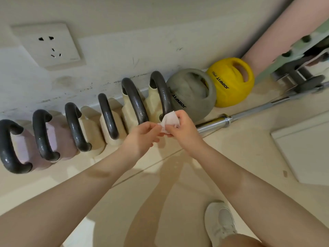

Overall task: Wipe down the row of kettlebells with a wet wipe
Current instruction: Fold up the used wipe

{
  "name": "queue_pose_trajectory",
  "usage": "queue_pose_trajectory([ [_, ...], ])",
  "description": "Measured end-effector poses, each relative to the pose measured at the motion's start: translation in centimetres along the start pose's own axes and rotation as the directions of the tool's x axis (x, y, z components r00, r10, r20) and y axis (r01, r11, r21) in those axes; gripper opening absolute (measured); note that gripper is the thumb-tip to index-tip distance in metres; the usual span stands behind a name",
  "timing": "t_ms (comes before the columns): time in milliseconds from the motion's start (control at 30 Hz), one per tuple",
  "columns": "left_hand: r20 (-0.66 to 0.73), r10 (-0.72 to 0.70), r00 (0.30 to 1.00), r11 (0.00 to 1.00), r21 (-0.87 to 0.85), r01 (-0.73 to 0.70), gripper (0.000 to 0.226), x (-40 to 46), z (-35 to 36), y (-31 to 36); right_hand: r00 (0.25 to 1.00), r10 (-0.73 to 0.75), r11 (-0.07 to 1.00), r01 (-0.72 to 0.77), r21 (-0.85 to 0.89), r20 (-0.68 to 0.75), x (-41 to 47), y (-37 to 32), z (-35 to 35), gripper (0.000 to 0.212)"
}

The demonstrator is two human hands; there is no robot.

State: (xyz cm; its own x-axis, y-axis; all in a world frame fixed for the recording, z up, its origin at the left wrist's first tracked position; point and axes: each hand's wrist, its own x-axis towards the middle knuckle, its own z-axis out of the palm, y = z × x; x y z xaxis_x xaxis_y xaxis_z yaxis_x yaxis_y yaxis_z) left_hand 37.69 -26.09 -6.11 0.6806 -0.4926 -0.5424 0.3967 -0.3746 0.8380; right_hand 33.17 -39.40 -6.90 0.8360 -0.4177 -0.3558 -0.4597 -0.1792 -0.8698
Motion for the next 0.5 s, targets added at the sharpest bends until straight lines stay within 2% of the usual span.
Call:
queue_pose_trajectory([
  [100,-0.019,0.032,0.999,0.999,-0.017,-0.032,0.024,0.9,3.4,1.0,0.984,-0.151,0.955,0.119,-0.272,-0.098,-0.1,1.1,-2.8,0.006],
  [133,-0.017,0.051,0.999,0.998,-0.035,-0.052,0.024,1.3,4.9,1.7,0.964,-0.239,0.915,0.185,-0.359,-0.114,-0.2,1.4,-4.2,0.011],
  [200,0.007,0.081,0.997,0.994,-0.076,-0.080,0.026,2.0,8.4,3.3,0.924,-0.366,0.851,0.286,-0.441,-0.107,-0.6,2.1,-7.4,0.019],
  [233,0.024,0.098,0.995,0.991,-0.091,-0.095,0.030,2.3,10.6,4.1,0.919,-0.383,0.836,0.303,-0.457,-0.092,-0.8,2.6,-9.2,0.012],
  [267,0.034,0.113,0.993,0.990,-0.088,-0.110,0.036,2.7,12.7,5.0,0.915,-0.395,0.827,0.317,-0.464,-0.079,-0.9,3.3,-11.1,0.006],
  [333,0.028,0.119,0.993,0.991,-0.059,-0.117,0.046,3.8,16.8,6.5,0.899,-0.423,0.808,0.320,-0.494,-0.110,-1.1,4.8,-15.0,0.027],
  [433,0.104,0.072,0.992,0.993,-0.101,-0.061,0.033,5.2,22.8,8.6,0.851,-0.452,0.790,0.242,-0.563,-0.268,-1.2,6.3,-21.2,0.039],
  [500,0.142,0.080,0.987,0.995,-0.076,-0.070,0.030,5.7,26.5,9.9,0.813,-0.464,0.807,0.225,-0.545,-0.352,-1.4,7.3,-25.2,0.039],
])
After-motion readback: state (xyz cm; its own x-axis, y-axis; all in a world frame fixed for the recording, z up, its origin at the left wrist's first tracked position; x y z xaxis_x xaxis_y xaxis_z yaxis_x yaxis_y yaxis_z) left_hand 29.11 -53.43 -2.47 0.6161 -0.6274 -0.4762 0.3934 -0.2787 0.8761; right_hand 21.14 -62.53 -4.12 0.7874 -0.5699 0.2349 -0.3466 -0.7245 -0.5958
